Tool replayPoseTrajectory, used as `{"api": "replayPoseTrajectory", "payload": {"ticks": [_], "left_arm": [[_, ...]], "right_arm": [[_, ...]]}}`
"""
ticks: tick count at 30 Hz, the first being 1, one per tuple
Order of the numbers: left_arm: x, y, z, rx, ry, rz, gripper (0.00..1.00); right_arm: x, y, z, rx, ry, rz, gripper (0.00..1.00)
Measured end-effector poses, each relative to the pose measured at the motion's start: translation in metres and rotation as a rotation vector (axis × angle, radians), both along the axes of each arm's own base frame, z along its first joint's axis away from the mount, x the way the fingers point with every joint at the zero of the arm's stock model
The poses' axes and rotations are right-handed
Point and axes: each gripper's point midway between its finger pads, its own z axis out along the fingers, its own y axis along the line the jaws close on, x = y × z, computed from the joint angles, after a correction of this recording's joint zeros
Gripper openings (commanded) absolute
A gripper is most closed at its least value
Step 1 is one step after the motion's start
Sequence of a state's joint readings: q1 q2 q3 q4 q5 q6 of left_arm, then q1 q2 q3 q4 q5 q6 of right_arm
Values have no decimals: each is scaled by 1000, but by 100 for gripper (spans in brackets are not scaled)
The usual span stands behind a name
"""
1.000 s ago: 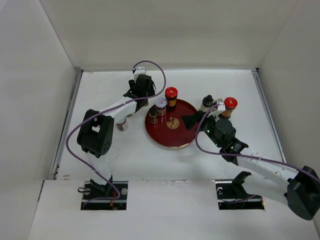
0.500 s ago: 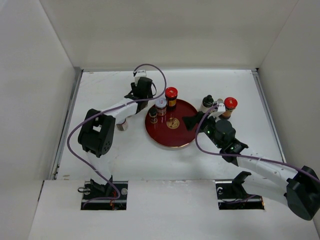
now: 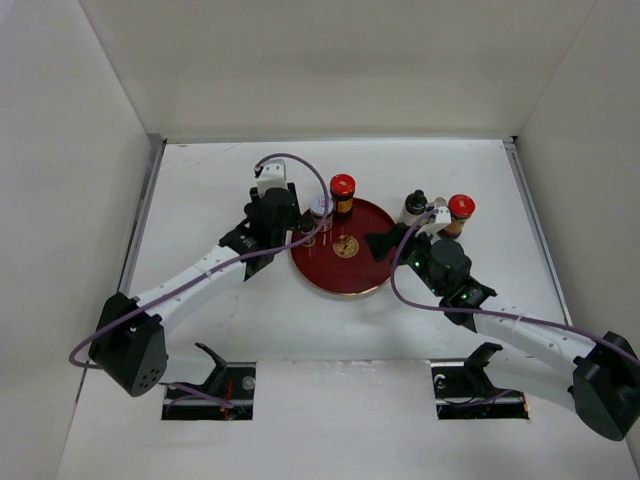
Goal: Organize the condiment bottles
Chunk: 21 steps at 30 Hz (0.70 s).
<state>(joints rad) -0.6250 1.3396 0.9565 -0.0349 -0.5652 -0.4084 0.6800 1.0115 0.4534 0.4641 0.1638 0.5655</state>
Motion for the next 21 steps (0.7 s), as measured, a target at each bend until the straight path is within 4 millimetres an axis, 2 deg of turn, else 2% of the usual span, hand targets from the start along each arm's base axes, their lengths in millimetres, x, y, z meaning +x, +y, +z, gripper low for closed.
{"api": "replayPoseTrajectory", "payload": {"ticks": [5,10,15,21], "left_arm": [[-31,-1,-32,45,85,-26,26],[-52,-21,-52,53,139,-94,26],[-60,-43,-57,36,144,-154,27],[-56,-52,-76,39,168,-167,29]], "right_arm": [[0,0,0,0,0,0,79],[0,0,0,0,0,0,79],[0,0,0,0,0,0,79],[0,0,0,0,0,0,81]]}}
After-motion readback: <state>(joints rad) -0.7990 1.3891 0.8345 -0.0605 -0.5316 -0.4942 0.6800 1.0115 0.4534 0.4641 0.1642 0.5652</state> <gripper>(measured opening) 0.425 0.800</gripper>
